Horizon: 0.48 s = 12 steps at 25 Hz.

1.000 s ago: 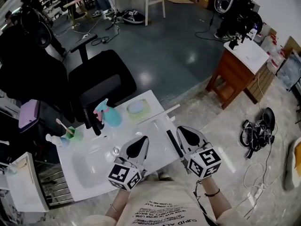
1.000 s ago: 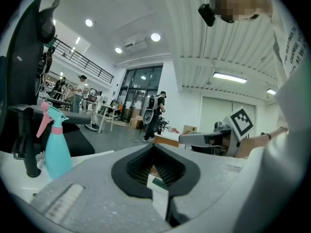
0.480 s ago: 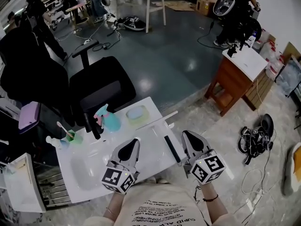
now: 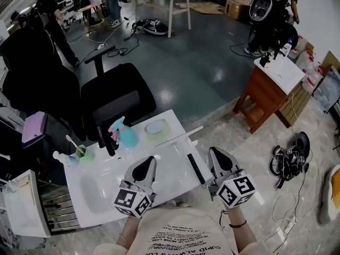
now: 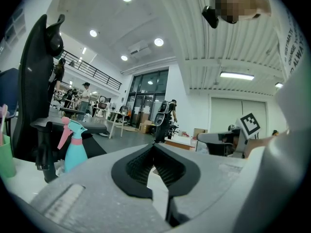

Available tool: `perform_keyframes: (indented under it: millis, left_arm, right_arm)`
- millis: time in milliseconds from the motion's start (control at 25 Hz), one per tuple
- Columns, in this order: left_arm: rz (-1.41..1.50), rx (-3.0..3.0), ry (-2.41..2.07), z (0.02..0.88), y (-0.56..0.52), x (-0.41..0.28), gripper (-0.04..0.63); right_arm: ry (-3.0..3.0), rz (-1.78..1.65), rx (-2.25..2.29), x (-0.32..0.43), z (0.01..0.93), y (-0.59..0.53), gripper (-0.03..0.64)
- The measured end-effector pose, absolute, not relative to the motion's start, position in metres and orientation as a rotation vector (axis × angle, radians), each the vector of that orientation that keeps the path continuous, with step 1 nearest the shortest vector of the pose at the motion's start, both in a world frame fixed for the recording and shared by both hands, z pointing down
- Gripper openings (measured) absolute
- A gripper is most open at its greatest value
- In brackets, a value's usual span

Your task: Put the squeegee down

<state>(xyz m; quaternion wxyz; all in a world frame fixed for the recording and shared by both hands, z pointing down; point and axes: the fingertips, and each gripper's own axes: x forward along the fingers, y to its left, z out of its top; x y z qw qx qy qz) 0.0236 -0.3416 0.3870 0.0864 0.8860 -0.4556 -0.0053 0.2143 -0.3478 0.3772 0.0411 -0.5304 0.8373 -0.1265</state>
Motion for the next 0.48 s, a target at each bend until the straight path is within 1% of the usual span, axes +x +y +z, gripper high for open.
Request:
perform_keyframes:
  millis: [480]
  left_arm:
    - [-0.03, 2.634, -1.352, 0.3918, -0.3437, 0.021, 0.021]
  right_arm:
    - [2.554, -0.392, -1.638, 0.2154, 0.3829, -0.3474, 0.003]
